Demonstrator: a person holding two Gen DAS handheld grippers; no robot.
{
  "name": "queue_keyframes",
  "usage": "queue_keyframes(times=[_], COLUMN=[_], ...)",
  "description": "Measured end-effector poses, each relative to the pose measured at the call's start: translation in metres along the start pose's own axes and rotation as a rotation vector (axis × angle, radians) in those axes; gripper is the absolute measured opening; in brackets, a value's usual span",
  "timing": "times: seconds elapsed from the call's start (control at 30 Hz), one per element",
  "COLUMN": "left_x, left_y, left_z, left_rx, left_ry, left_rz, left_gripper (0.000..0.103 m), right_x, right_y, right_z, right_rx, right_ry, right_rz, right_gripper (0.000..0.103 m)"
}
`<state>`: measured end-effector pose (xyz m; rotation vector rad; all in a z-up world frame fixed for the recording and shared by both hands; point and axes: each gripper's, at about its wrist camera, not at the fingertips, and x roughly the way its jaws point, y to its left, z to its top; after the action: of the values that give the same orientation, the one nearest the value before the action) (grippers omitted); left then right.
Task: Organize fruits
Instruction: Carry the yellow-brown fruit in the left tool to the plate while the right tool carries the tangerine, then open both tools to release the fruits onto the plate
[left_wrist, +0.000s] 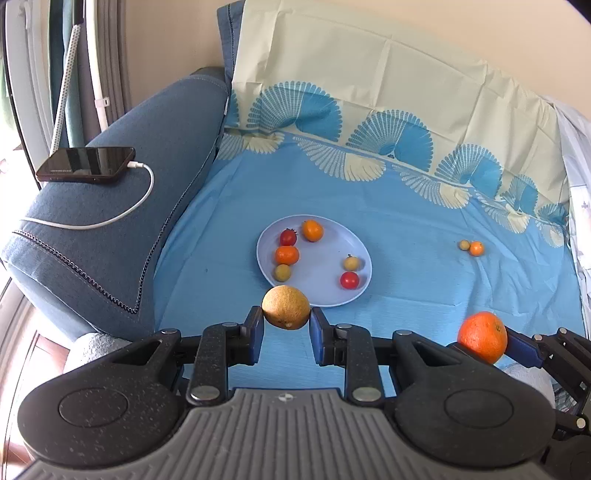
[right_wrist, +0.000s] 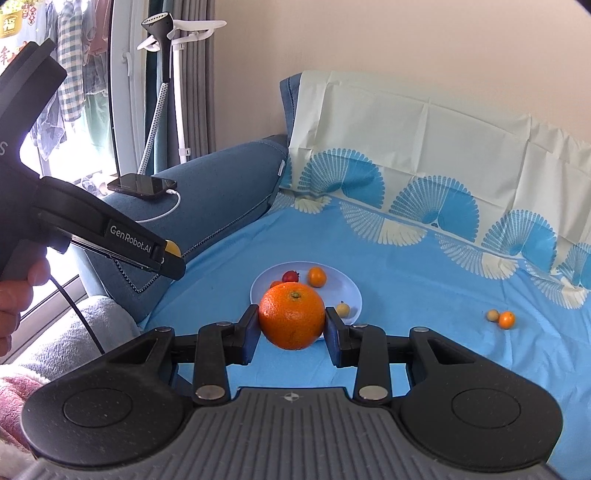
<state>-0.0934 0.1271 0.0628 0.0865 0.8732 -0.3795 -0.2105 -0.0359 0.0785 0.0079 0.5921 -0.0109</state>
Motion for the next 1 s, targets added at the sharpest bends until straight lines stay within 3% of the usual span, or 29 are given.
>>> queue_keyframes(times=[0.6, 1.0], left_x=[0.044, 0.134], left_y=[0.009, -0.007], left_z=[0.05, 0.086], left_rx=[-0.04, 0.005], left_ry=[-0.008, 0.065], left_rz=[0.026, 0.038], left_gripper=[0.029, 0.029], right_x=[0.056, 0.138], right_y=[-0.012, -0.033], right_z=[0.02, 0.024], right_rx=[0.042, 0.035], right_ry=[0.058, 0.116], right_rz=[0.018, -0.027], right_gripper=[0.038, 0.038])
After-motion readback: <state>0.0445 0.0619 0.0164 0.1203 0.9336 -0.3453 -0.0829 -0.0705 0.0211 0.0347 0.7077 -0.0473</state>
